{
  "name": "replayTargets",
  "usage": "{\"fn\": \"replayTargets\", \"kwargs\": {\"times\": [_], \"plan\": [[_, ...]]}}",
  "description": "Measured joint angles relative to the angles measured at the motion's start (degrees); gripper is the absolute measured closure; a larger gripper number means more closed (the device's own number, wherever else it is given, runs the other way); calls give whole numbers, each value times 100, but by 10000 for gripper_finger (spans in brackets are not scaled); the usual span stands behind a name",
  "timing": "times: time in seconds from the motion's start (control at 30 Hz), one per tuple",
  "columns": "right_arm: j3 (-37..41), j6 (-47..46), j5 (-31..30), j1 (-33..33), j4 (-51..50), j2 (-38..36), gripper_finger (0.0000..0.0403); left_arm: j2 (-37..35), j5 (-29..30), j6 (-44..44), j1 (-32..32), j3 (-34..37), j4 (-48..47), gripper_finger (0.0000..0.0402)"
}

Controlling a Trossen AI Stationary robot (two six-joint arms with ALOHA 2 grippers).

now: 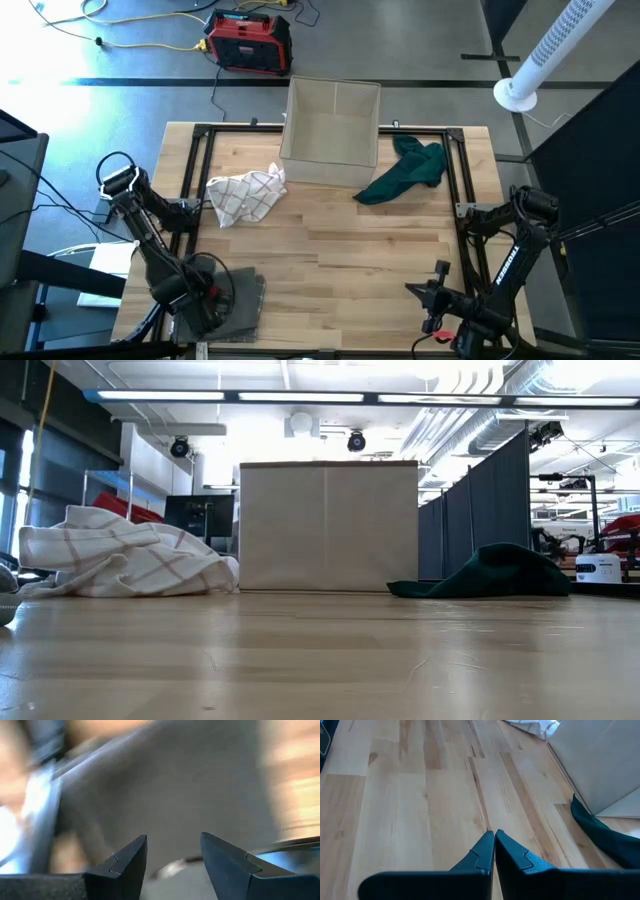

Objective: Fold towel
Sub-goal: Stack the folded dark grey towel on top of the grey checkered towel

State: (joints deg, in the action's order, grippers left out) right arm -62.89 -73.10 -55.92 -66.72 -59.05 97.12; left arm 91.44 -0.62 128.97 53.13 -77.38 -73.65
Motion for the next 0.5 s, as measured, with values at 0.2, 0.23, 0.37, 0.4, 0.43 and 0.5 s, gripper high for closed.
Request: {"fn": "replayTargets", "kwargs": {"times": [0.2, 0.23, 0.37, 0.4, 0.43, 0.5], "plan": [[0, -16, 6, 0, 6, 0, 403, 851, -232, -1188, -540, 215, 918, 262], [0, -16, 6, 0, 6, 0, 403, 1040, -377, -1408, -621, 243, 1062, 269], [0, -7, 38, 0, -2, 0, 403, 1743, -809, -2334, -836, 246, 1909, 308], [0, -2, 51, 0, -3, 0, 403, 1849, -813, -2523, -872, 246, 2217, 320], [0, -2, 76, 0, -5, 0, 403, 1938, -802, -2709, -903, 246, 2562, 332], [0, 0, 90, 0, -24, 0, 403, 2067, -765, -3040, -960, 245, 3272, 356]]}}
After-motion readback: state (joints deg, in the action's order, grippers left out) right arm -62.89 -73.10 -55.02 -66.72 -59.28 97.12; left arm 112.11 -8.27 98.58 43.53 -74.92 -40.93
